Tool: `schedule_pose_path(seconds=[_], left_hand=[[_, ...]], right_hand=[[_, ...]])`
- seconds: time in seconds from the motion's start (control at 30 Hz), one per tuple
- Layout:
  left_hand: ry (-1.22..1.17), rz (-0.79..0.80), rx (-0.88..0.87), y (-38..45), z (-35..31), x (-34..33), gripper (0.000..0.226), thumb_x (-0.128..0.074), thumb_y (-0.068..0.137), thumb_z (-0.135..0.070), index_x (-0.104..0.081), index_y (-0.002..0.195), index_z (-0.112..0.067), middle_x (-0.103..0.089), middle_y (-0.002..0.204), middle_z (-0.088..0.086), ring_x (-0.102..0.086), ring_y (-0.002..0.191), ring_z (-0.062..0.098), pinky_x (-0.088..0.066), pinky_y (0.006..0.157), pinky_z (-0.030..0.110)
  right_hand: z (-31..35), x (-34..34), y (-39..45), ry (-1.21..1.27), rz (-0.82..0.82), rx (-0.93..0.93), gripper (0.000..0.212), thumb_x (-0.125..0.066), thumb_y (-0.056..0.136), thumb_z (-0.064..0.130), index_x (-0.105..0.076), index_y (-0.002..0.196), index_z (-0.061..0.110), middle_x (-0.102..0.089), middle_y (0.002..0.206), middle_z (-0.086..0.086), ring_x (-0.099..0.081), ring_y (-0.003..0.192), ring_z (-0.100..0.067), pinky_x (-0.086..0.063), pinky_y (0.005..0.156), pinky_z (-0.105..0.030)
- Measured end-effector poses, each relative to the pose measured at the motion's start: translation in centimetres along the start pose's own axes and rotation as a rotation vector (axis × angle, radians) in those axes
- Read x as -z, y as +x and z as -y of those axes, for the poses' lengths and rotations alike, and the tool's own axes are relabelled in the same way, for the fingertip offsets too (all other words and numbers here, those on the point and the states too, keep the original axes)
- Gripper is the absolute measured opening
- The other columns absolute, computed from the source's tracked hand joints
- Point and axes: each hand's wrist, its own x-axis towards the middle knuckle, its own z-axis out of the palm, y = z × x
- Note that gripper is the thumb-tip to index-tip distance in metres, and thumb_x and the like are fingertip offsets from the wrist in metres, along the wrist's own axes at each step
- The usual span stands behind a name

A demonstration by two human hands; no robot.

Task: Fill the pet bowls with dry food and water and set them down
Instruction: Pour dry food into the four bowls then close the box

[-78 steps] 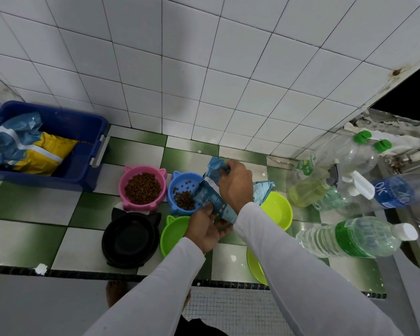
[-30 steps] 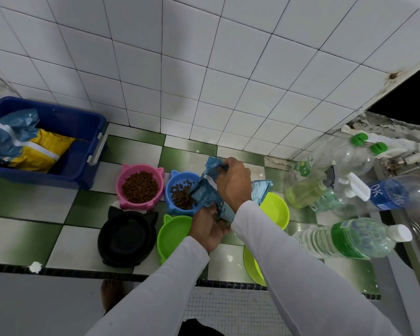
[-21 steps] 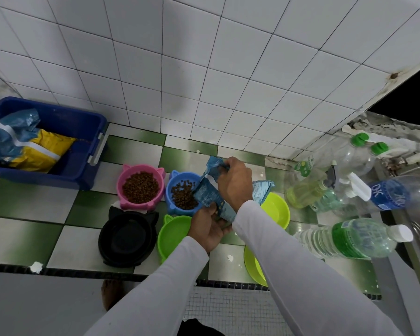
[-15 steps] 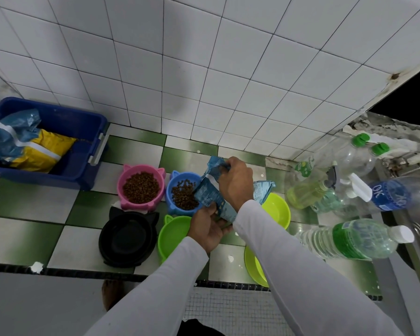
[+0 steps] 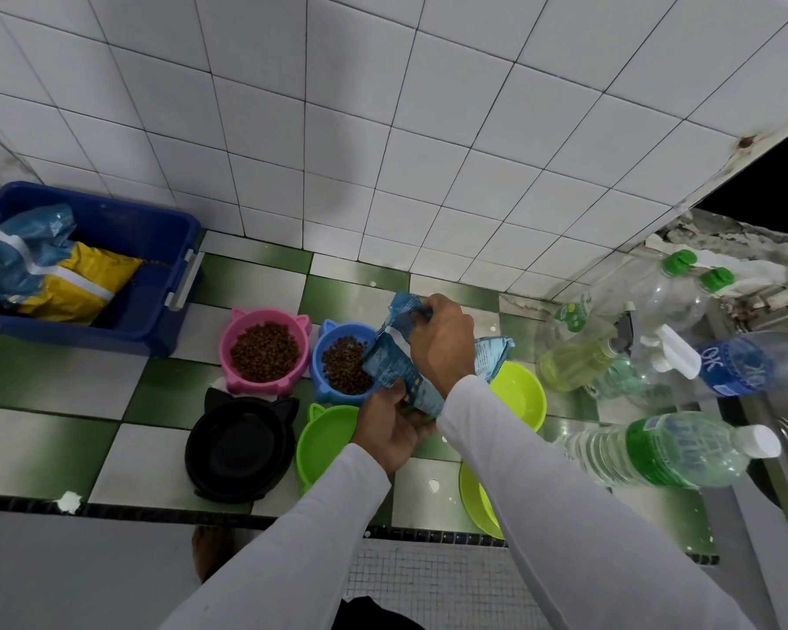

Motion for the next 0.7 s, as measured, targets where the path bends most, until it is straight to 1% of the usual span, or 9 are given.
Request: schedule_pose_path(seconds=[0.1,0.2,0.3,0.43,0.57,0.7], left_hand=[[0.004,-0.009,-0.02,-0.01,-0.05,-0.12,0.021,-0.044,0.11,-0.016,-0.06,0.122,-0.015,-0.072,0.105,0.014,-0.069,0.092,0.03,-0.062,0.058,0.038],[0.003,-0.013,-0.024,0.01,-0.04,-0.17,0.02,-0.042,0.111,-0.017,-0.059,0.12,-0.015,-0.071,0.106,0.015,-0.069,0.092,0.03,-0.062,0.057,0.037],[0.007,-0.016,-0.031,0.29,0.0,0.0,0.02,-0.042,0.111,-0.018,-0.06,0.119,-0.014,-0.072,0.106,0.015,-0.07,0.092,0.03,-0.063,0.06,0.037],[0.019,-0.005,-0.043,0.32,0.06,0.15,0.02,-0.042,0.111,-0.019,-0.06,0.119,-0.017,-0.072,0.108,0.014,-0.07,0.095,0.03,-0.062,0.064,0.039],[0.025,0.011,-0.066,0.54,0.16,0.33,0.024,-0.044,0.11,-0.019,-0.058,0.13,-0.016,-0.071,0.115,0.016,-0.072,0.093,0.029,-0.063,0.063,0.039],[0.017,0.015,-0.068,0.75,0.2,0.5,0.031,-0.046,0.11,-0.019,-0.054,0.139,-0.016,-0.072,0.115,0.015,-0.072,0.096,0.03,-0.064,0.068,0.042]], right_hand=[[0.08,-0.19,0.07,0.009,0.005,-0.009,0.015,-0.059,0.094,0.02,-0.068,0.106,0.017,-0.068,0.107,-0.016,-0.062,0.094,-0.039,-0.052,0.079,-0.037],[0.1,-0.32,0.12,0.01,0.014,-0.017,0.017,-0.059,0.094,0.019,-0.068,0.108,0.018,-0.067,0.11,-0.015,-0.062,0.098,-0.037,-0.049,0.079,-0.035],[0.11,-0.43,0.06,0.005,0.017,-0.015,0.018,-0.059,0.093,0.019,-0.068,0.108,0.018,-0.066,0.11,-0.016,-0.061,0.098,-0.037,-0.05,0.081,-0.037],[0.11,-0.41,0.05,0.007,0.016,-0.012,0.018,-0.059,0.093,0.018,-0.068,0.109,0.018,-0.066,0.11,-0.016,-0.061,0.097,-0.037,-0.05,0.081,-0.036],[0.08,-0.33,0.08,-0.003,0.022,-0.009,0.02,-0.06,0.094,0.018,-0.067,0.112,0.017,-0.065,0.112,-0.017,-0.06,0.1,-0.038,-0.048,0.08,-0.036],[0.18,-0.3,0.13,-0.004,0.008,-0.008,0.02,-0.057,0.094,0.018,-0.068,0.111,0.018,-0.066,0.112,-0.017,-0.062,0.099,-0.039,-0.052,0.084,-0.04]])
